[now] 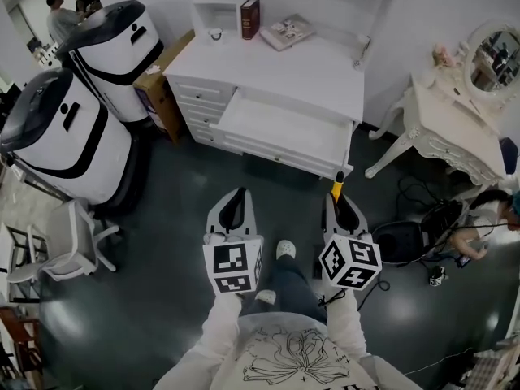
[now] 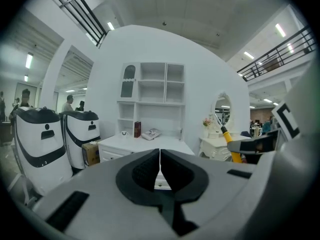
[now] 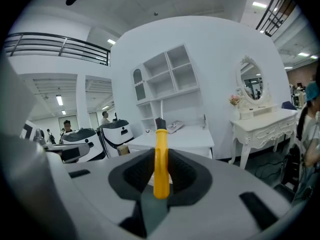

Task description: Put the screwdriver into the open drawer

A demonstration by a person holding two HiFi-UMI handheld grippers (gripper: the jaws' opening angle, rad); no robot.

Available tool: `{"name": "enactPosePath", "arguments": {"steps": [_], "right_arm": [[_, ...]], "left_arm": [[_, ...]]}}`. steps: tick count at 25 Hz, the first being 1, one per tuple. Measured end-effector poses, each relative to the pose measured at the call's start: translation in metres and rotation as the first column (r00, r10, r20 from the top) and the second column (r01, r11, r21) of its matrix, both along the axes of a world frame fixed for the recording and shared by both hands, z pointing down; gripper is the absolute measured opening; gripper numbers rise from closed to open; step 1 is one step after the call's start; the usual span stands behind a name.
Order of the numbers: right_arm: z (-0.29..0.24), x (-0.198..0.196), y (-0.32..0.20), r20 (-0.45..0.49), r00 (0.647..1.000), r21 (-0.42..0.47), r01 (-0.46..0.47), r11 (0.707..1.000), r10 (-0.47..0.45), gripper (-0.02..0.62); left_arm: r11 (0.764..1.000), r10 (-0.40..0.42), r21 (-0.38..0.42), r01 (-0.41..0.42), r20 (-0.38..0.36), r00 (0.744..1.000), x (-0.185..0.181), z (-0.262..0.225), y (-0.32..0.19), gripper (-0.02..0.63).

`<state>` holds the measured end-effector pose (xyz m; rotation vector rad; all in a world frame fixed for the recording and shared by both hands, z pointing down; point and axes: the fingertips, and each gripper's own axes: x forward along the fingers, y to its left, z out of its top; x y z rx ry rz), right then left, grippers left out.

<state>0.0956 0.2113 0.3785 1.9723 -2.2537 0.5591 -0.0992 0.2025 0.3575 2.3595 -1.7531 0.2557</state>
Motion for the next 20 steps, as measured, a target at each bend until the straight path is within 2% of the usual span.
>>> {"name": "enactPosePath", "arguments": {"steps": [14,20], "right_arm": [[-0.014,0.044,-0.172,0.004,0.996,0.013,0.094,0.996,-0.094,0.078],[-0.007,0.052,-0.222,0.01,0.99,0.005,0.139,0.99,-0.139,0.078]], "left_arm": [[0.999,-0.054,-0.003,0.054,0.009,0.998,0.055,-0.009,-0.158,0.008],[0.997,-0.082,-0.008,0.082,0.011,0.997,0.068,-0.003,-0.203,0.008]]}}
